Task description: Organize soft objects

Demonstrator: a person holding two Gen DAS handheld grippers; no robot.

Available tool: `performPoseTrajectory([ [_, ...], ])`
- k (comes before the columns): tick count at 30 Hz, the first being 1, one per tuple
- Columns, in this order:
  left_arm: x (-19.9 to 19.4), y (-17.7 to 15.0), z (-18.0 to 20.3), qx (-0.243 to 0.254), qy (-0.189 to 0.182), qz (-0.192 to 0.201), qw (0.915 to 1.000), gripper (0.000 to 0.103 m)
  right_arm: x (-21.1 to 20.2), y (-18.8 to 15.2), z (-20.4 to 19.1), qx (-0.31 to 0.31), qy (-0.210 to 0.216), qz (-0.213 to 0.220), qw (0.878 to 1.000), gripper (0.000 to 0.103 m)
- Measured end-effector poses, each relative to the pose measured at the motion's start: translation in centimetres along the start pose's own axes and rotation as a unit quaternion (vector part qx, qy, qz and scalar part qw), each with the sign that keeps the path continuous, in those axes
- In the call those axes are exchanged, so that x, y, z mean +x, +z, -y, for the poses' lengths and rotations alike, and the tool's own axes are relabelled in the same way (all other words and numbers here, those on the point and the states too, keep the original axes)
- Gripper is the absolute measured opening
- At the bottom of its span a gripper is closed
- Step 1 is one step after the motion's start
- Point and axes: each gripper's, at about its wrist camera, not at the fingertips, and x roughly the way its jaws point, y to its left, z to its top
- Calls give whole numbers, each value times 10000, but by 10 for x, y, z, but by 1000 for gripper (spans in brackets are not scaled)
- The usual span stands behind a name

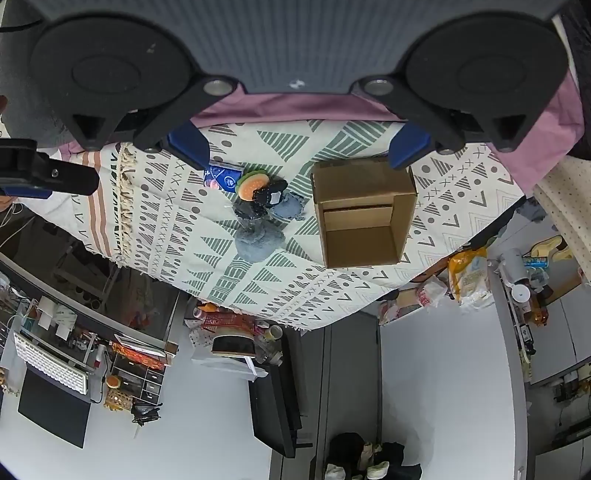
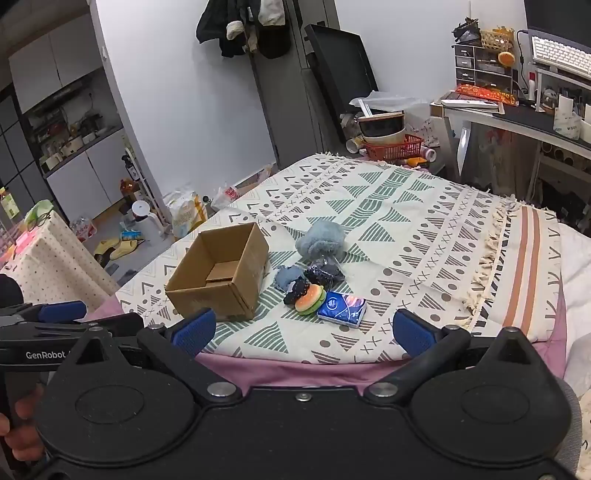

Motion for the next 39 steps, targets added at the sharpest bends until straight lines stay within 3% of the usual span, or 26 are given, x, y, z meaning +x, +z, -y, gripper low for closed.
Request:
performPoseTrajectory([
  [39, -14, 1, -1, 66, -70, 83, 9999, 102, -7, 0, -5, -78, -74, 17, 9999, 103],
])
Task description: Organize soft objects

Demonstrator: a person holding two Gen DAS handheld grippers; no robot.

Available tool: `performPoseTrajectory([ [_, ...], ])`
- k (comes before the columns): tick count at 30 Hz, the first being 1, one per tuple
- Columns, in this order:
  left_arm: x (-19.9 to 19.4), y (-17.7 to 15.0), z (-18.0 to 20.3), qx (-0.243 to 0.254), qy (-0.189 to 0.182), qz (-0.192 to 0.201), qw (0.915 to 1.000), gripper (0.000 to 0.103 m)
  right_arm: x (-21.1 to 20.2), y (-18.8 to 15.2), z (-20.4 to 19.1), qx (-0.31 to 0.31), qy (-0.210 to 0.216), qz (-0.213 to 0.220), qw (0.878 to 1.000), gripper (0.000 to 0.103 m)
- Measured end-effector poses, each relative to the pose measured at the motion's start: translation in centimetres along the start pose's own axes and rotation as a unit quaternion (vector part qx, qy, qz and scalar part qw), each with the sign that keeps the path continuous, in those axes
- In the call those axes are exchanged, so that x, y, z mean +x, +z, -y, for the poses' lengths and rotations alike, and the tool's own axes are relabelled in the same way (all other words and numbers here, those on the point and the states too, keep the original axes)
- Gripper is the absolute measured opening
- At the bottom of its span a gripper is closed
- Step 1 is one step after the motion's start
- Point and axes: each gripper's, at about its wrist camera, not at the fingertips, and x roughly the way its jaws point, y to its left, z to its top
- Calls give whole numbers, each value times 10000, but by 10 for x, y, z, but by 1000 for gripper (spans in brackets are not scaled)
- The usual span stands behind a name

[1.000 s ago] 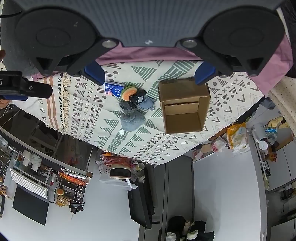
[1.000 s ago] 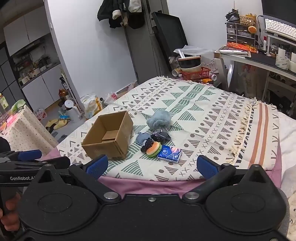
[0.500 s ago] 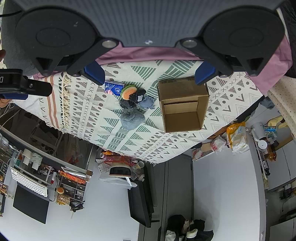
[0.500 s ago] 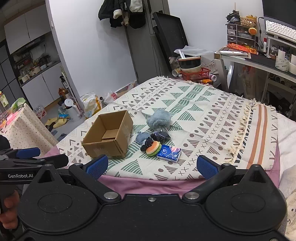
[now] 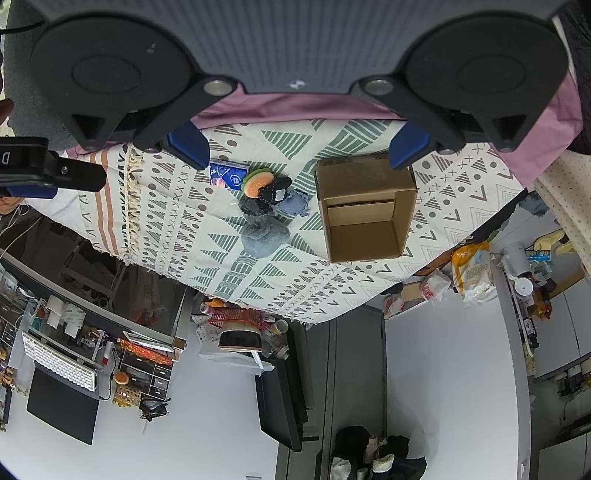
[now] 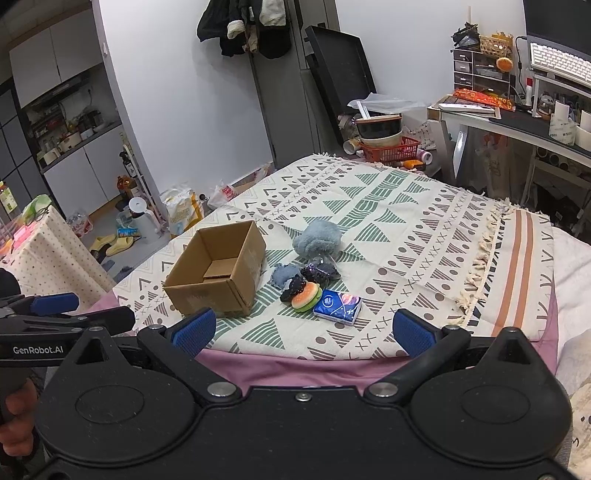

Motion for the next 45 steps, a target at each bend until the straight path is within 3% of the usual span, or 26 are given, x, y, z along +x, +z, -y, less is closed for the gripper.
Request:
performPoseTrajectory([
  [45, -1, -1, 3, 47, -55, 41, 10000, 102, 3, -3, 3, 57, 34, -11, 10000, 103],
])
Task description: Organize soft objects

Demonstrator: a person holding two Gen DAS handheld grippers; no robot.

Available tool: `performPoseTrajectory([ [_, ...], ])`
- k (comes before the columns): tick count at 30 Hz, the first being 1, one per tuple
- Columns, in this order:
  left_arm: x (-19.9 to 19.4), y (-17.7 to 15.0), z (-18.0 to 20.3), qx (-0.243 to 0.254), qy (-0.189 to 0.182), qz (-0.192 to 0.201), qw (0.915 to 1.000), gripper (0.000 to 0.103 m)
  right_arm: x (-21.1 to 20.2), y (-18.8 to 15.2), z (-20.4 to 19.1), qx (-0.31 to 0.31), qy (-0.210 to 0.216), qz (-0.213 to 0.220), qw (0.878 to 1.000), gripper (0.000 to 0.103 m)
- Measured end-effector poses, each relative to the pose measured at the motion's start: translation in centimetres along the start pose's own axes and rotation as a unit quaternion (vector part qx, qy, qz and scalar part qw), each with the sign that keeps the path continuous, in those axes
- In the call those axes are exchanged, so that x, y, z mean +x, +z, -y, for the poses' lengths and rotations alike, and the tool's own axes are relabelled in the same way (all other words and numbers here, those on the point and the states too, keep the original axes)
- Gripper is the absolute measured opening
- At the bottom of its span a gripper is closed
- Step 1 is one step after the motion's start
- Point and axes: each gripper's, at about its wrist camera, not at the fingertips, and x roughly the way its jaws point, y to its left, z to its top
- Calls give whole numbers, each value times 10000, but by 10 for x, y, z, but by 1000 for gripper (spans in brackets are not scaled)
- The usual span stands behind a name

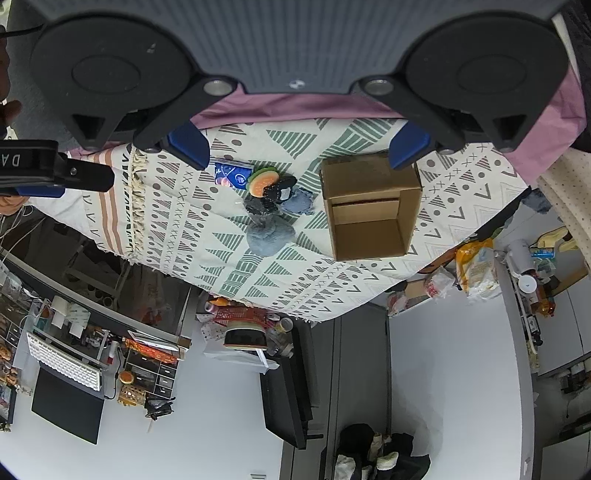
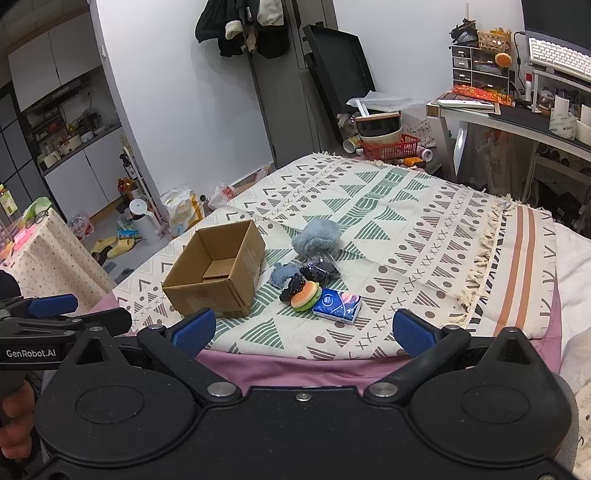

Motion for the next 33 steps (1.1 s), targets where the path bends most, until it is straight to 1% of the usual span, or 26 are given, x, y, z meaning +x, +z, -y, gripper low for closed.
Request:
performPoseTrajectory([
  [6, 11, 4, 5, 6, -6, -5, 10000, 102, 12, 3, 6, -4, 97, -96, 9999, 103],
  [10, 22, 9, 8, -39, 49, 72, 10000, 102, 23, 6, 15, 73, 160, -152, 9997, 103],
  [18, 53, 21, 10, -201, -53, 2, 9998, 102, 49, 14, 37, 278, 194, -241, 9991, 103],
  [21, 66, 25, 12, -230, -136, -49, 9996, 101, 60, 16, 47, 423, 270, -297, 9983, 103],
  [28, 97, 33, 14, -406, -253, -169, 9987, 100, 88, 22, 66, 614, 240, -432, 9969, 103],
  [33, 121, 36, 16, -489, -270, -299, 9980, 90, 111, 24, 79, 747, 282, -567, 9952, 103],
])
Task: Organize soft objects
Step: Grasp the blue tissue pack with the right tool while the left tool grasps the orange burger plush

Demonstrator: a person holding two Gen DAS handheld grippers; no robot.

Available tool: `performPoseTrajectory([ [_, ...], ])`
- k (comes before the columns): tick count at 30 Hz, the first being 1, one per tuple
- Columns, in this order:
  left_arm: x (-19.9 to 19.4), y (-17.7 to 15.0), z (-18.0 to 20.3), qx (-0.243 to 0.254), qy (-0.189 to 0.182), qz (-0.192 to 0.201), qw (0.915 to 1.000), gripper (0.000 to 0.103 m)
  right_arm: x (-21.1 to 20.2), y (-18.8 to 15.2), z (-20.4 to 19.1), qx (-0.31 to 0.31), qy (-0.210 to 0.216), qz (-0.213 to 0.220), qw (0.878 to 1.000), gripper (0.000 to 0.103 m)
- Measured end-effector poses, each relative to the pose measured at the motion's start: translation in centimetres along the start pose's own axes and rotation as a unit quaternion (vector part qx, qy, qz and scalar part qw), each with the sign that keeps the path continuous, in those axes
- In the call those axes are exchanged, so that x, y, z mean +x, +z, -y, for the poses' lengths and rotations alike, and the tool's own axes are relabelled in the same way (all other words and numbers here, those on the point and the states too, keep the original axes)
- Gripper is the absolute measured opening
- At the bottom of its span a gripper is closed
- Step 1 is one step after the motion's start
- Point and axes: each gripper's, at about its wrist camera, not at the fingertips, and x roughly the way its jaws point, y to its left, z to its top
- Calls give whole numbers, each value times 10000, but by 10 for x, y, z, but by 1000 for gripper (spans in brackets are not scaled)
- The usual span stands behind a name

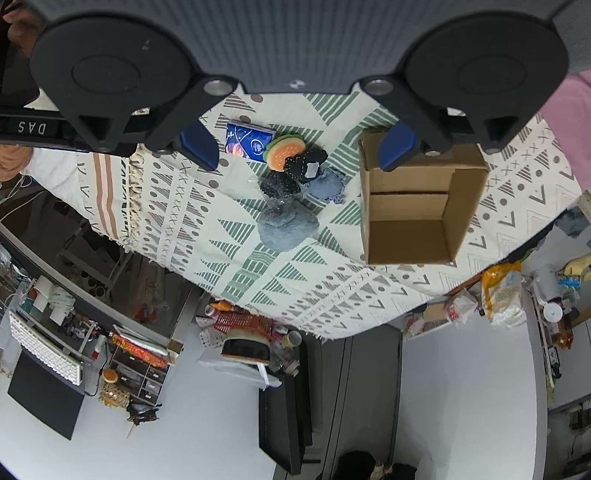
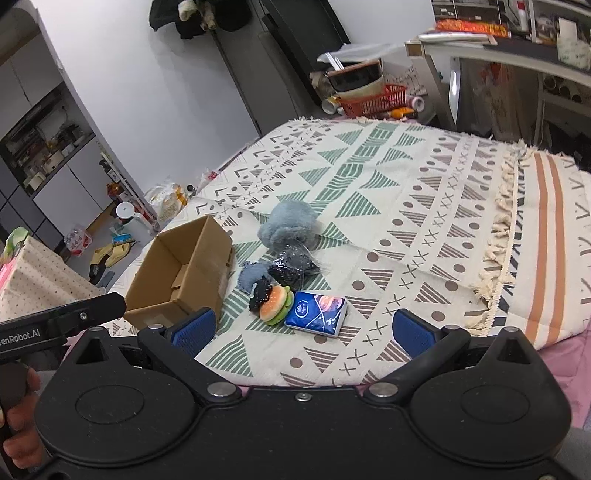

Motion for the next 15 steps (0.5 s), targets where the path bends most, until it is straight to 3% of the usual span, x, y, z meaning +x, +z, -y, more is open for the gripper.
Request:
performPoseTrajectory([
  [6, 29, 5, -1, -224, -39, -257, 9994, 78, 20, 9, 11, 101, 97, -149, 9998, 101],
  [10, 47, 8, -3, -419, -58, -398, 9983, 75, 37, 14, 21, 210, 204, -268, 9992, 90],
  [15, 72, 8, -2, -538, -67, -583, 9968, 75, 65, 16, 34, 392, 308, -445, 9978, 88],
])
